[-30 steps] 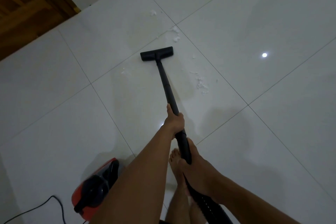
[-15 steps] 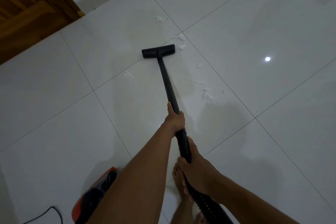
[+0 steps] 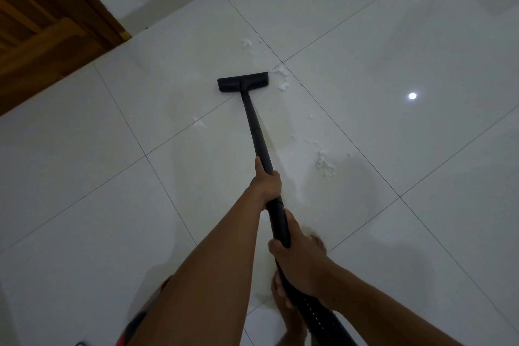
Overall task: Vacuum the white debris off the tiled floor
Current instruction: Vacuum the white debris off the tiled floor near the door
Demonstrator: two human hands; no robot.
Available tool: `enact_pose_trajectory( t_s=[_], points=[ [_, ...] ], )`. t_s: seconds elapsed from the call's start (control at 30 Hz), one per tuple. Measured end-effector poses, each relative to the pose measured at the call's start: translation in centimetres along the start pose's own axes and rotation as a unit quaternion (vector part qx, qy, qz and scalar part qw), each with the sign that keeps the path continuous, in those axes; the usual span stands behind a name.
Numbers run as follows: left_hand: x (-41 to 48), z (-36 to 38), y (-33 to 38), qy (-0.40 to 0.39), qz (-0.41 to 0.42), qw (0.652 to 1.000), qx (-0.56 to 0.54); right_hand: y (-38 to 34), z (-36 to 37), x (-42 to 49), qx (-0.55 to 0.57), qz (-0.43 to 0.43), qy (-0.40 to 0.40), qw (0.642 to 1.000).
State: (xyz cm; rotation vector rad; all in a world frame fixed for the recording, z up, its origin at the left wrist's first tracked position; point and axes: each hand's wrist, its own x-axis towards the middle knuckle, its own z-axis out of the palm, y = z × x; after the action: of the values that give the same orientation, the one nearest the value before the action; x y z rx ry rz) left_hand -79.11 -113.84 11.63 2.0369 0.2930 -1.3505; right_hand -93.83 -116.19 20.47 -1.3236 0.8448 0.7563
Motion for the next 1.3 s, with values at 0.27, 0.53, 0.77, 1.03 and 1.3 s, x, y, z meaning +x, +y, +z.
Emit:
enact_pose_trajectory(
  t_s=[0.27, 0.53, 0.77, 1.03, 1.3],
  points=[
    [1.6, -1.1, 2.4, 0.005, -0.004, 1.0, -0.007, -1.9, -1.1, 2.2, -0.005, 0.011, 0.011, 1.0],
    [3.4, -1.3, 5.6, 0.001, -0.009, 1.0, -0.011, -3.5, -3.3, 4.4, -0.089, -0.002, 0.025, 0.996],
    [5.4, -1.8, 8.9, 0.006, -0.011, 1.0, -0.013, -6.4, -5.7, 5.7, -0.031, 0.006, 0.018, 0.999],
    [7.5, -2.8, 11.9, 0.011, -0.008, 1.0, -0.005, -10.0, -7.6, 7.0, 0.002, 0.018, -0.003, 1.0],
    [9.7, -3.4, 14.4, 0.024, -0.006, 1.0, 0.004, -12.4, -9.4, 8.8, 0.005, 0.013, -0.01, 1.0]
  ],
)
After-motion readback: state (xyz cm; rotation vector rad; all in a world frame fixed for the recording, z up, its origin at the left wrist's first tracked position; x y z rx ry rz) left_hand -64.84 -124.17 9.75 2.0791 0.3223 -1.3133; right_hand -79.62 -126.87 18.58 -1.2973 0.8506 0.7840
